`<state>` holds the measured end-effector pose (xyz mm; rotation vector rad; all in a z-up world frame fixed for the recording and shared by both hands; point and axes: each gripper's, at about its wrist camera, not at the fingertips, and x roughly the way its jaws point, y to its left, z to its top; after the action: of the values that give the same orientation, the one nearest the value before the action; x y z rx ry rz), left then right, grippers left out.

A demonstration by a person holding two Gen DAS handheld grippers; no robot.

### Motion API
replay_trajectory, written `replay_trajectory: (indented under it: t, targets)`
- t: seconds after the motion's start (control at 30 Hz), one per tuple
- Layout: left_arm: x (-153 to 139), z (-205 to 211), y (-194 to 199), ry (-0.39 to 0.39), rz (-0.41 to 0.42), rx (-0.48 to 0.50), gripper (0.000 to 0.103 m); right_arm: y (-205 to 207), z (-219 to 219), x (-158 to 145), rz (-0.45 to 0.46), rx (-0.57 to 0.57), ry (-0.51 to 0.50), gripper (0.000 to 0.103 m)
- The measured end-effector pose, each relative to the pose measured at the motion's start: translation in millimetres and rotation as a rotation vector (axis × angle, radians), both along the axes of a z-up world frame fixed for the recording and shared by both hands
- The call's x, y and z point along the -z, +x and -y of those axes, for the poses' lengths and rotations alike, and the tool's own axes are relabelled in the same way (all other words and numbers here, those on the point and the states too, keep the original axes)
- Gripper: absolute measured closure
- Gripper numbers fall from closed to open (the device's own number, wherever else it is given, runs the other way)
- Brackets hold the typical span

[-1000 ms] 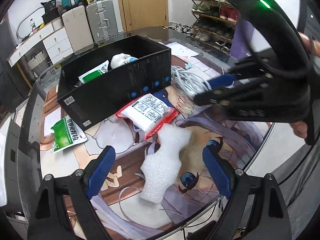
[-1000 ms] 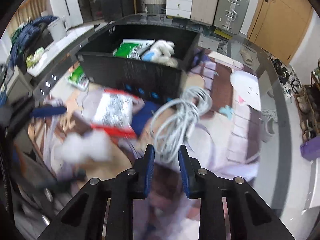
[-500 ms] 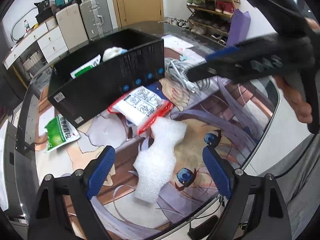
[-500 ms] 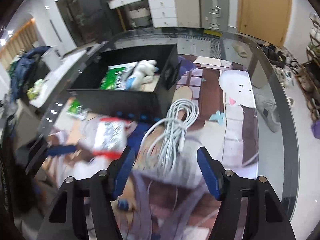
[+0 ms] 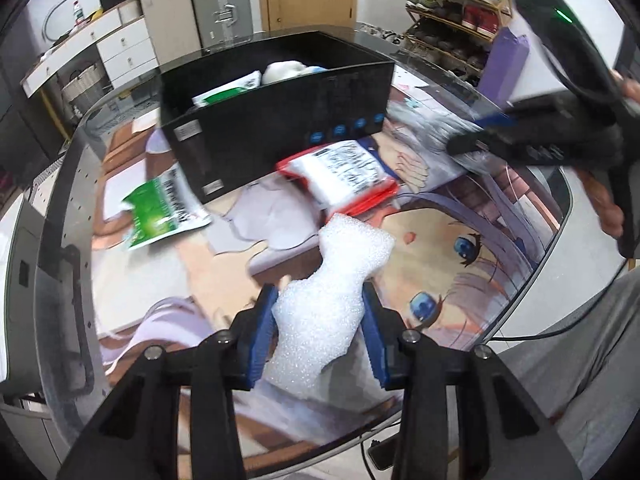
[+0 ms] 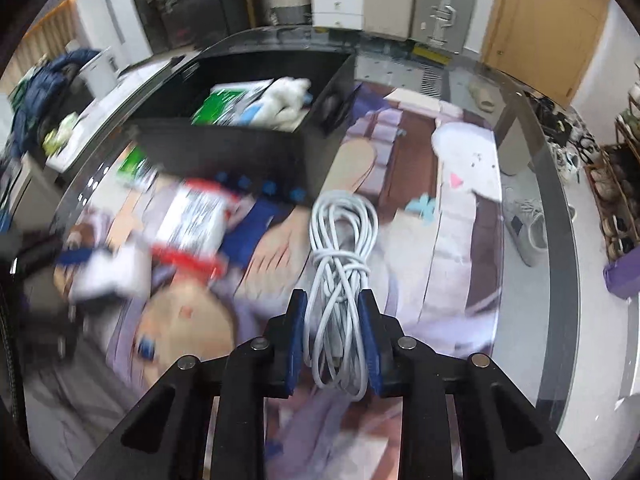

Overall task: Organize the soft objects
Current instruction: 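Lift the white foam with left tool while right tool lifts the coiled cable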

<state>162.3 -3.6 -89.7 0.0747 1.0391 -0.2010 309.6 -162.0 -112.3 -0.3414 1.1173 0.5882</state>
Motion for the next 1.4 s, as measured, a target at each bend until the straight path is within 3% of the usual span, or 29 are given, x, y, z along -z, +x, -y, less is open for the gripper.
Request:
replay_trajectory:
  t: [0.2, 0.37, 0.43, 0.47, 0.5, 0.9, 1.0, 1.13, 1.33, 1.4]
  targets:
    - [5, -29, 11, -0.016, -0.02, -0.113, 0.063, -22, -9, -2, -0.039, -0.078, 0.034, 0.076]
    - [11, -41, 20, -0.097, -0.041, -0.159, 0.061, -26, -23, -3, -0.032, -0.11, 0.018, 0.076]
    - [12, -38, 19, -0.093, -0.048, -0.141, 0.045, -26, -26, -4, -0.036, -0.11, 0.021, 0.074]
    - [14, -34, 19, -0.08, -0.058, -0.13, 0.032, -26, -27, -4, -0.033, -0.11, 0.019, 0.073]
    - [14, -31, 17, -0.073, -0.059, -0.123, 0.03, -25, -28, -3, -0.029, -0.111, 0.016, 0.072]
    - [12, 3, 12, 0.004, -0.084, -0.019, 0.028, -14, -29, -3, -0.004, -0.087, 0.015, 0.068]
    - [9, 4, 8, -0.027, -0.084, 0.001, 0.028, -16, -28, -3, -0.002, -0.092, 0.014, 0.068]
    - [0, -9, 12, -0.052, -0.057, -0.033, 0.028, -14, -29, -3, 0.001, -0.089, 0.012, 0.068]
    - [7, -15, 30, -0.012, -0.059, -0.05, 0.028, -11, -37, 4, 0.004, -0.102, -0.011, 0.061]
    - [9, -11, 30, 0.007, -0.056, -0.048, 0.032, -10, -39, 5, -0.001, -0.102, -0.012, 0.061]
